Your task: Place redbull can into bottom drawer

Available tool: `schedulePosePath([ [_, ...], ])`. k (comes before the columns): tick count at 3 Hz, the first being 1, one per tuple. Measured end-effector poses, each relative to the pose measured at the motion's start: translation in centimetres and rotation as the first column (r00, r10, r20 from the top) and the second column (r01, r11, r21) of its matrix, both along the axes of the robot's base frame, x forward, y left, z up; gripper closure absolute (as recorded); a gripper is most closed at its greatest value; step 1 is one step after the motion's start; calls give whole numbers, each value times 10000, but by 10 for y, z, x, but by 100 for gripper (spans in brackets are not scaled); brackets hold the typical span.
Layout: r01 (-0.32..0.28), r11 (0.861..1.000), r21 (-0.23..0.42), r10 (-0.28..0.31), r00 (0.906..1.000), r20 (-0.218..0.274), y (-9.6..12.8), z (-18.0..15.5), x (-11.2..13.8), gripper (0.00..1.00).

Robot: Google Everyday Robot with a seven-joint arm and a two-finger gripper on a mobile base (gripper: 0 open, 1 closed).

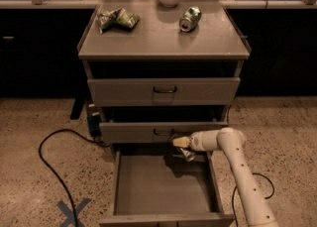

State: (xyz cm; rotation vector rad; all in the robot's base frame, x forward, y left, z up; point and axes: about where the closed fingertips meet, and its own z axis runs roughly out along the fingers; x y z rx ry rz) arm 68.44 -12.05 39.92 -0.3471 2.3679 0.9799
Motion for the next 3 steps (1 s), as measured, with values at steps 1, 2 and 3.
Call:
schedulePosePath([
  [1,-146,9990,431,186,9954,-942,11,-21,-43,100],
  [2,-146,9990,431,186,9954,-942,11,-21,-43,100],
  [3,92,9995,314,-44,9888,-1492,9,-65,-45,100],
])
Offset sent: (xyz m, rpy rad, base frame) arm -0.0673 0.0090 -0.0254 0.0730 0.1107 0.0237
